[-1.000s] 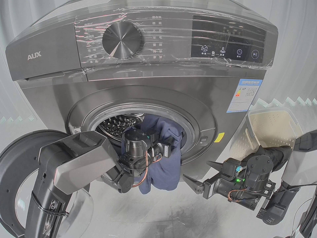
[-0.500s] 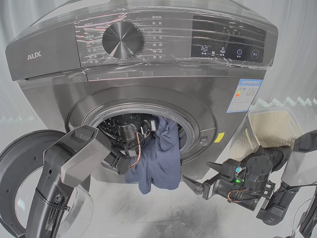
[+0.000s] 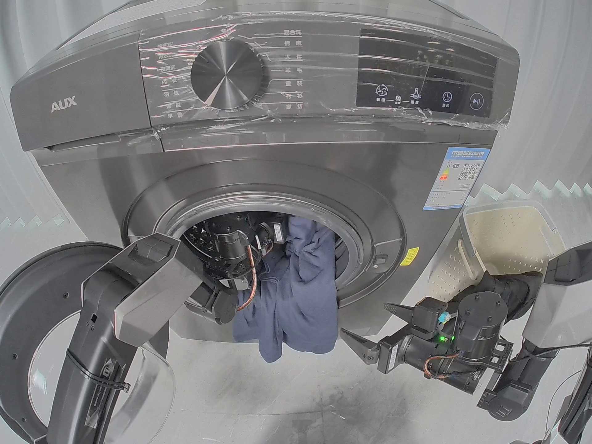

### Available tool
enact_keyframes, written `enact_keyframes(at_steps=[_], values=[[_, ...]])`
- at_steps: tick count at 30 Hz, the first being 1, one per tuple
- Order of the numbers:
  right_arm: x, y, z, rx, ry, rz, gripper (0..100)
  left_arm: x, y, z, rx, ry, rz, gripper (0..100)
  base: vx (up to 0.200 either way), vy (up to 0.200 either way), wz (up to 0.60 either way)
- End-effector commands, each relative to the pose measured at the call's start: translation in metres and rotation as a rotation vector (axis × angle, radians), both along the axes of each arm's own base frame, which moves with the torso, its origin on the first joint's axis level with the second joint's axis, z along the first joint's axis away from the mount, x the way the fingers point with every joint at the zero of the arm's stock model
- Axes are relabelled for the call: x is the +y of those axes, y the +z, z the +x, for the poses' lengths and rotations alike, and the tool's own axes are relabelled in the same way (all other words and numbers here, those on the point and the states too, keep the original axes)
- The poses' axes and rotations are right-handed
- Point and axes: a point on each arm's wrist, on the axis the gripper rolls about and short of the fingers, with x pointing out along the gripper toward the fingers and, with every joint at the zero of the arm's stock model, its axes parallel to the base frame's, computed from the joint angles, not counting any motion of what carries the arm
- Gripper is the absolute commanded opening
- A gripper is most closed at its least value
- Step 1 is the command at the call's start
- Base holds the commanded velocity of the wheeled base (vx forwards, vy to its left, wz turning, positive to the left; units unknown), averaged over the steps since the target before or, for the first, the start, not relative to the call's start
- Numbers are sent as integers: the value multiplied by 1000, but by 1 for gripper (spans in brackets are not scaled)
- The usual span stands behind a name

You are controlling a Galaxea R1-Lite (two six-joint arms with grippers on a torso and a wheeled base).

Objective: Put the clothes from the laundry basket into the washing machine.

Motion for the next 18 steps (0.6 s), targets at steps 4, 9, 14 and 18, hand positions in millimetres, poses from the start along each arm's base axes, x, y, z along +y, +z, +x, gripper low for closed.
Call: enact_keyframes(at_steps=[4, 9, 14, 18], values=[[-4, -1, 0, 7, -9, -6, 100, -9, 8, -37, 92, -88, 51, 100, 0, 0, 0], [-12, -3, -2, 25, -26, -19, 100, -20, 3, -73, 185, -226, 106, 100, 0, 0, 0], [-31, -9, -15, 78, -36, -73, 100, -33, -8, -81, 205, -274, 122, 100, 0, 0, 0], [-36, -14, -22, 108, -14, -101, 100, -43, -19, -81, 210, -294, 126, 100, 0, 0, 0]])
